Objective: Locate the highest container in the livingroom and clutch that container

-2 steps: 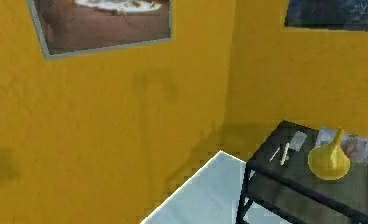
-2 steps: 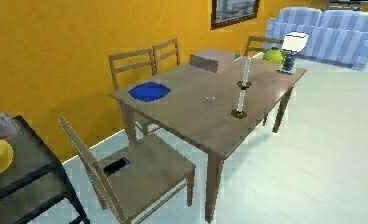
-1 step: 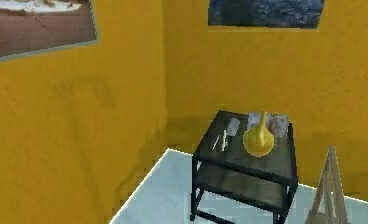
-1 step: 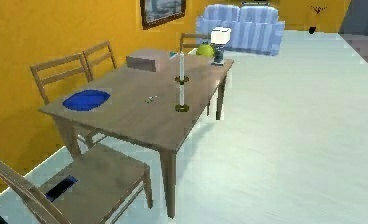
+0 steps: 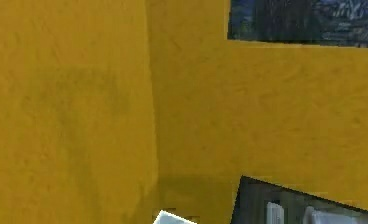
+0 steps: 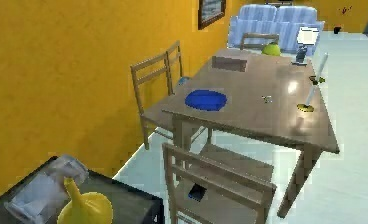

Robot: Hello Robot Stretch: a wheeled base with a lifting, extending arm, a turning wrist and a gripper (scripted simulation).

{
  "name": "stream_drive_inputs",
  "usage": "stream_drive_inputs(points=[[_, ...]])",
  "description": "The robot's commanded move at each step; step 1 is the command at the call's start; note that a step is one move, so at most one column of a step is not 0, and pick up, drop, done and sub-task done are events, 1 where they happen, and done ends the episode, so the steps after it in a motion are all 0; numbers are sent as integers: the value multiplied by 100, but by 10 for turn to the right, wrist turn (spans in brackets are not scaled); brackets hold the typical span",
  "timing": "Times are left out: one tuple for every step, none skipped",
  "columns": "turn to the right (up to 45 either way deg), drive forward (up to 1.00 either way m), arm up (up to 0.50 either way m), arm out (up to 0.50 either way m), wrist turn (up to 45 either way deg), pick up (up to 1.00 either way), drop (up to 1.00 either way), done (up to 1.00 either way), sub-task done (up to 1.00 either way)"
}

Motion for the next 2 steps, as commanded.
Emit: stream_drive_inputs(points=[[-270, 0, 0, 0, 0, 0, 0, 0, 0], [0, 0, 50, 0, 0, 0, 0, 0, 0]])
